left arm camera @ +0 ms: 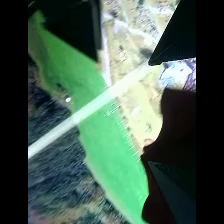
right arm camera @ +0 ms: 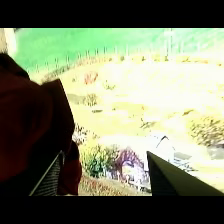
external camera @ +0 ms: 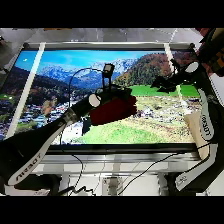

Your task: Fold the clothes and pants, and hang the long-sleeved shirts on hangers.

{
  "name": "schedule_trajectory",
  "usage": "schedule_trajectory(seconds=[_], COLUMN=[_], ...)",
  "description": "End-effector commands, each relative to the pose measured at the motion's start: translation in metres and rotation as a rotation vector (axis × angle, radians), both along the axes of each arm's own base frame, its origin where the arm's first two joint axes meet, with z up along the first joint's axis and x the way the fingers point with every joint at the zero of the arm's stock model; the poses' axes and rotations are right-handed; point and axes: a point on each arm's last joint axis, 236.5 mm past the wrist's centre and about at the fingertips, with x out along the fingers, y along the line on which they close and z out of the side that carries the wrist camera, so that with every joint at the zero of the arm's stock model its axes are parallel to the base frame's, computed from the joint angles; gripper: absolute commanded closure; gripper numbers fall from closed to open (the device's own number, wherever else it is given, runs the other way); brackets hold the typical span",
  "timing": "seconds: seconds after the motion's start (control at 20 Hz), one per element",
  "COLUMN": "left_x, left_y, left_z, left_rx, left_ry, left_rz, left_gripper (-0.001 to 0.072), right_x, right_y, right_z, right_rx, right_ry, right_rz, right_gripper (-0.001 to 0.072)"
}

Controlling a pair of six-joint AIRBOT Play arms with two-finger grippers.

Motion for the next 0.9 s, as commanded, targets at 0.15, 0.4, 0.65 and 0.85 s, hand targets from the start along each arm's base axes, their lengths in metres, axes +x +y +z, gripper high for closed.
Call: schedule_trajectory(seconds=[0.15,0.4,0.65,0.85], left_x=[0.024,0.004,0.008,0.001], left_y=[0.048,0.053,0.074,0.093], left_z=[0.021,-0.004,-0.016,-0.019], left_rx=[-0.007,0.032,0.097,0.129], left_ry=[-0.004,0.127,0.141,0.185], left_rz=[0.055,-0.056,-0.064,-0.095], left_gripper=[0.0003,0.0003,0.0003,0.0018], right_x=[-0.02,-0.042,-0.058,-0.02], right_y=[0.095,0.154,0.219,0.233], right_z=[-0.04,-0.087,-0.09,-0.062], right_rx=[0.2,0.19,0.236,0.183], right_ry=[0.117,0.196,0.124,-0.073], right_rz=[0.154,0.243,0.398,0.372], right_gripper=[0.0002,0.0002,0.0284,0.0695])
